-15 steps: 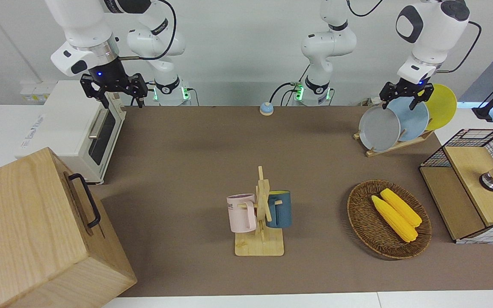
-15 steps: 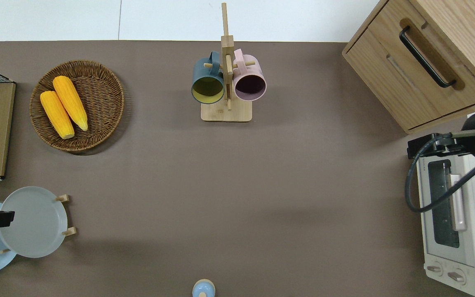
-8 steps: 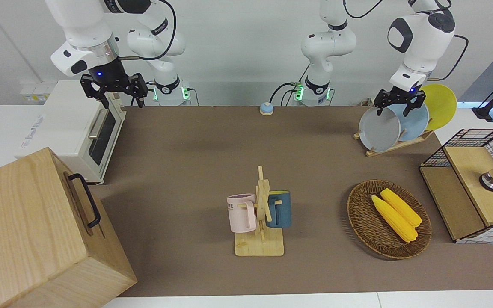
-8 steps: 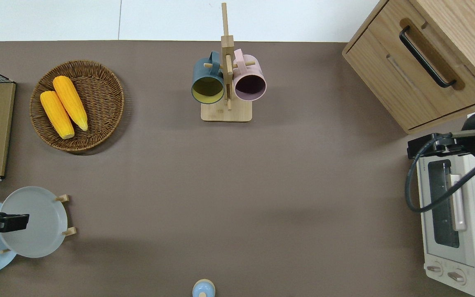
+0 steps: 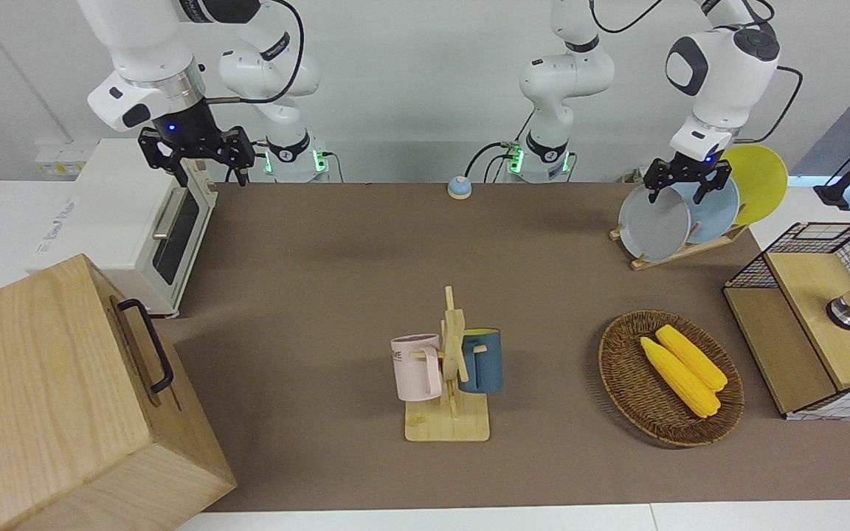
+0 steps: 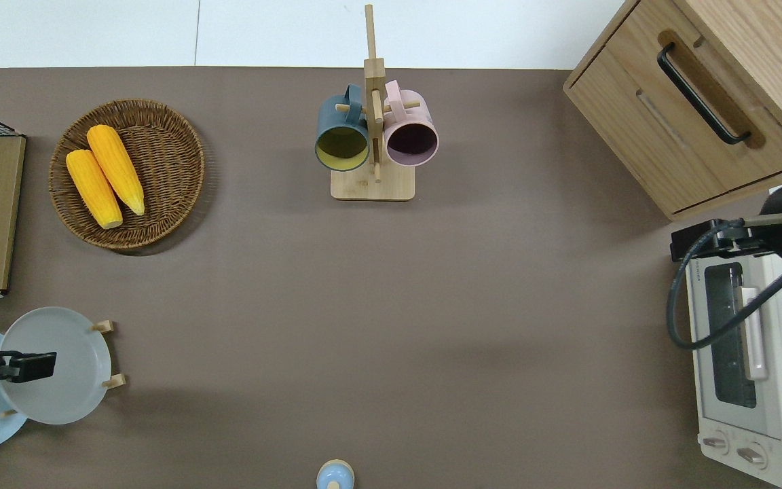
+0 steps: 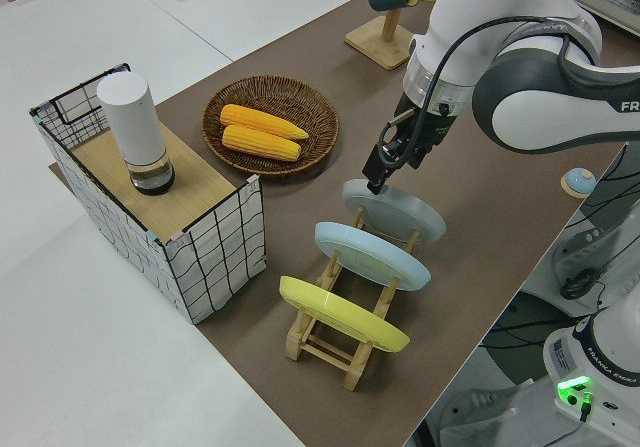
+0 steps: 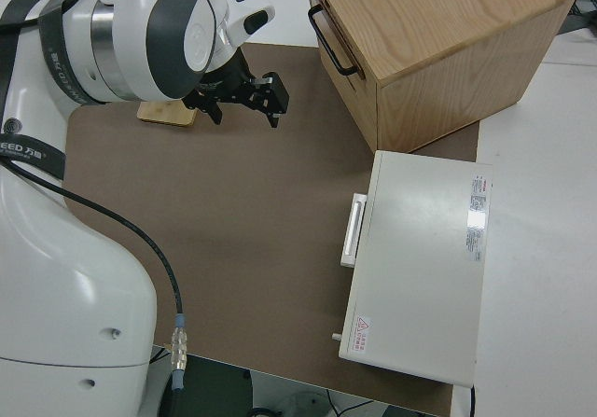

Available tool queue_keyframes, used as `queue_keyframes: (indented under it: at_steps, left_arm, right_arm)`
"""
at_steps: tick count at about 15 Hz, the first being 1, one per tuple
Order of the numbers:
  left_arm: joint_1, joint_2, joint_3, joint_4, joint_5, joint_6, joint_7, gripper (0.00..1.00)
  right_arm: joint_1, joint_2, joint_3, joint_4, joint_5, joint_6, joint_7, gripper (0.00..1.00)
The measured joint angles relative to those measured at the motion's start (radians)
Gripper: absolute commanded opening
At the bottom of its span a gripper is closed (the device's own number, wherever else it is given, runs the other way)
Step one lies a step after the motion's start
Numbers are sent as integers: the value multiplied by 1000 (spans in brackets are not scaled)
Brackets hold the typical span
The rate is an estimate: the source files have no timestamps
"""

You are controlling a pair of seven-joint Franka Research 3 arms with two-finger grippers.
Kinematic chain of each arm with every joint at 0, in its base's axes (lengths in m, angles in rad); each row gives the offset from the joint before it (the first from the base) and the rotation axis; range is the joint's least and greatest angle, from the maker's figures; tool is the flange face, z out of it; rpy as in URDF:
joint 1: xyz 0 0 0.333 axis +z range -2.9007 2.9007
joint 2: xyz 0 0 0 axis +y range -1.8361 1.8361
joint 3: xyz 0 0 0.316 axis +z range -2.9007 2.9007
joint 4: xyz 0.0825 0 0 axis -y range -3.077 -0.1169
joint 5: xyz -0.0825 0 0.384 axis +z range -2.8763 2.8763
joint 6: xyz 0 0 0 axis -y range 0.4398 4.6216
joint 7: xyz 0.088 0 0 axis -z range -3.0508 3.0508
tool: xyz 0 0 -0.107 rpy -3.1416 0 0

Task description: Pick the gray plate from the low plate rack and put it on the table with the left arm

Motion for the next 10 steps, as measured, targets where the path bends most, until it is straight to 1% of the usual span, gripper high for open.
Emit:
queue_keyframes:
  at_steps: [10]
  left_arm:
    - [9,0,0,-66,12,84,0,1000]
  right_arm:
    - [0,0,0,0,0,0,0,983]
